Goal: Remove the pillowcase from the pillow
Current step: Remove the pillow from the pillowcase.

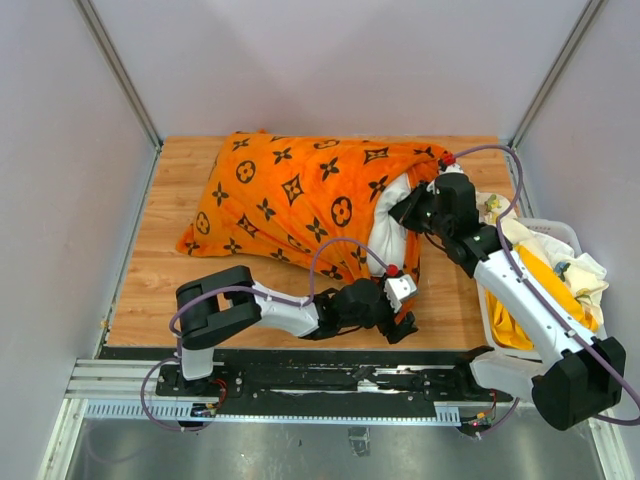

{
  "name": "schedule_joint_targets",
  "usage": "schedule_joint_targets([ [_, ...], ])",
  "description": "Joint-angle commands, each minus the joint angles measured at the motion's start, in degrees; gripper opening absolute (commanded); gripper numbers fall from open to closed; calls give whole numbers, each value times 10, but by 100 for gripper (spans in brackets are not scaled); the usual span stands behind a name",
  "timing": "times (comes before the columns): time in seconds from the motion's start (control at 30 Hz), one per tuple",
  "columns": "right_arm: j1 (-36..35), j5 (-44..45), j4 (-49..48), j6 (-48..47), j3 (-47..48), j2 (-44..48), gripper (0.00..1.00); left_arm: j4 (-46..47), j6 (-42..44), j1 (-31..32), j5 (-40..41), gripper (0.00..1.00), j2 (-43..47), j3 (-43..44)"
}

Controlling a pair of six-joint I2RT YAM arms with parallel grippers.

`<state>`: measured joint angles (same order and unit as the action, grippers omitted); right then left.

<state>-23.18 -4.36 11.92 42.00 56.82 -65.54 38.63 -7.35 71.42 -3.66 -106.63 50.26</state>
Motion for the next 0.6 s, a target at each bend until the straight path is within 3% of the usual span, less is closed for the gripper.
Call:
schedule_joint_targets([
  [0.0,-14,20,-151,70,65,12,1,-83,-5,42,1,80,-35,4],
  [0.17,-14,22,-126,91,121,-3,1,-124,10,49,90,79,-47,13],
  [0.33,-7,14,-71,136,174,-6,1,-165,25,45,270,85,-44,-10],
  [0.57,-9,-30,-28,225,166,-23,1,-144,25,16,287,88,11,-53],
])
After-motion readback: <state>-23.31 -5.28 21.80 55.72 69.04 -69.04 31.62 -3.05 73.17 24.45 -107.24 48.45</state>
